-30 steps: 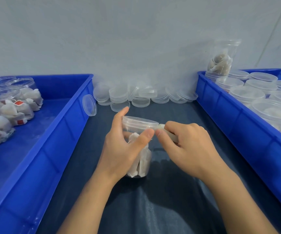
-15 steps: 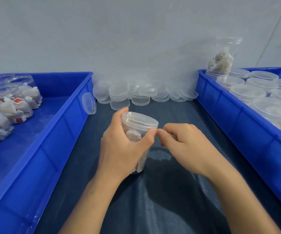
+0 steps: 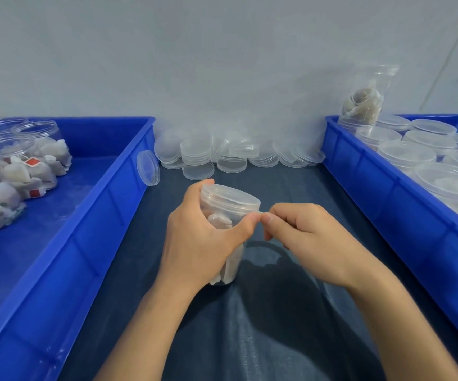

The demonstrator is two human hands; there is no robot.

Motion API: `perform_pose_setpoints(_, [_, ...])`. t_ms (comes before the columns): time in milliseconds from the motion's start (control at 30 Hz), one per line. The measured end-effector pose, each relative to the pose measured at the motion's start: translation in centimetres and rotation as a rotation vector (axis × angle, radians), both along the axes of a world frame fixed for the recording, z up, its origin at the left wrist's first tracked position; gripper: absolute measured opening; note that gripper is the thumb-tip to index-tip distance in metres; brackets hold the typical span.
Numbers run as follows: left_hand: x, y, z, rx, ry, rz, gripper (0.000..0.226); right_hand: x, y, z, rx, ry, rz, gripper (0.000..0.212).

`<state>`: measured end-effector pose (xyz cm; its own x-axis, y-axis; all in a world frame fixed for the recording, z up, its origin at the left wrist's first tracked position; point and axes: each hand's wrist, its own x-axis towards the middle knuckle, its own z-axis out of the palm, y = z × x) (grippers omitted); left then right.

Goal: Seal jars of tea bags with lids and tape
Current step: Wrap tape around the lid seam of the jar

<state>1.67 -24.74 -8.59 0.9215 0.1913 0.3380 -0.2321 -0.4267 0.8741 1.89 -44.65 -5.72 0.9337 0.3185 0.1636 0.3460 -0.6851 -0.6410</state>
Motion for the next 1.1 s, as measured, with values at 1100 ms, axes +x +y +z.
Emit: perform_pose_setpoints(1100, [-0.5,0.6,0.0,-1.061,0.439,-0.976,0.097,1.6,0.5,-3.6,-0.217,-0.106,0.077,0.028])
